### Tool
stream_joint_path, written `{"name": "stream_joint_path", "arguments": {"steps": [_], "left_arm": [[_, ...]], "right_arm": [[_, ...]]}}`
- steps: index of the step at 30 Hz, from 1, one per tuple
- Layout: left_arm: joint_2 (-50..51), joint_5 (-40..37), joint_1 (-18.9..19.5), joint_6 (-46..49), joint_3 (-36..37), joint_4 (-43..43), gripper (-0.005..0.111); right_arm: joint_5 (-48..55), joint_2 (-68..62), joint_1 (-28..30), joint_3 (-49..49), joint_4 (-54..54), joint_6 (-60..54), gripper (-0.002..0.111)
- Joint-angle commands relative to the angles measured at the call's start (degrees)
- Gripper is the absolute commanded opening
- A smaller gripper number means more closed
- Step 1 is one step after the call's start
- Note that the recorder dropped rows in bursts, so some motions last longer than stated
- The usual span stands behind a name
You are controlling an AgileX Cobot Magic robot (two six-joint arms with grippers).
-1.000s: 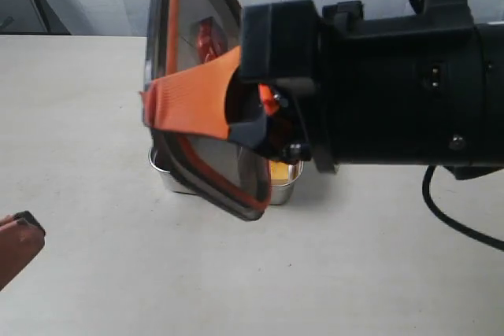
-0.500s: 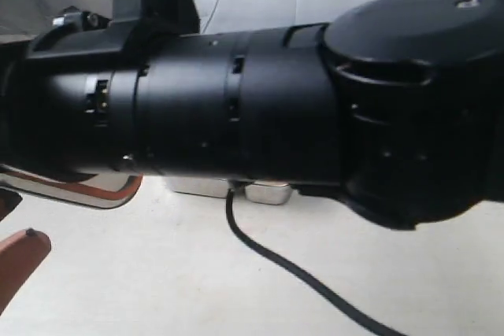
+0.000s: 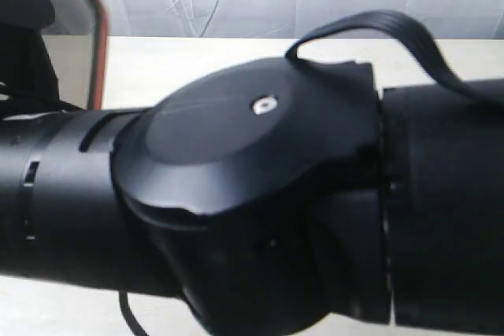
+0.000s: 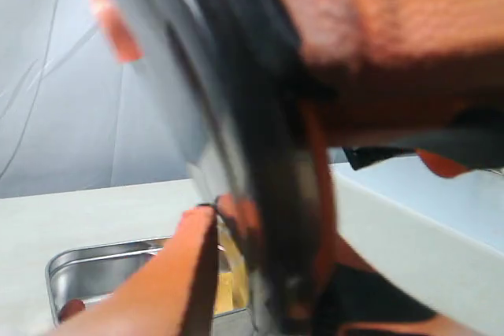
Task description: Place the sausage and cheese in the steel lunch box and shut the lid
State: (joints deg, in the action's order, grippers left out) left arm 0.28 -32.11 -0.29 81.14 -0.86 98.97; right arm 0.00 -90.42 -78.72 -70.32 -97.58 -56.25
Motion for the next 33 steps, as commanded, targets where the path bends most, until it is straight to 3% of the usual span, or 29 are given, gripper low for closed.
{"name": "stream_joint_path", "arguments": {"steps": [1,18,20,24,26,33], "left_arm": [[-0.3,4.0,-0.4,0.1,-0.3,1.0,0.001],[-0.3,13.3,-0.4,14.0,-4.7,1.0,0.0],[-0.3,13.4,-0.4,14.7,-4.8,1.0,0.0],[-0.3,14.4,-0.4,14.9,-4.8,1.0,0.0],[-0.3,15.4,-0.4,14.9,-4.8,1.0,0.0],[-0.3,17.8,-0.4,15.5,-7.9,1.0,0.0]], "right_arm": [[2.5,0.2,-2.1,-0.5,-0.2,-0.1,-0.001],[5.8,1.1,-1.8,-0.4,3.9,-0.1,0.001],[6.4,2.0,-1.1,0.3,4.7,-0.1,0.01],[10.4,4.6,2.4,3.2,4.7,0.2,0.041],[14.1,5.9,4.2,4.8,4.9,0.7,0.052],[23.7,11.0,9.2,8.2,20.3,7.1,0.054]]}}
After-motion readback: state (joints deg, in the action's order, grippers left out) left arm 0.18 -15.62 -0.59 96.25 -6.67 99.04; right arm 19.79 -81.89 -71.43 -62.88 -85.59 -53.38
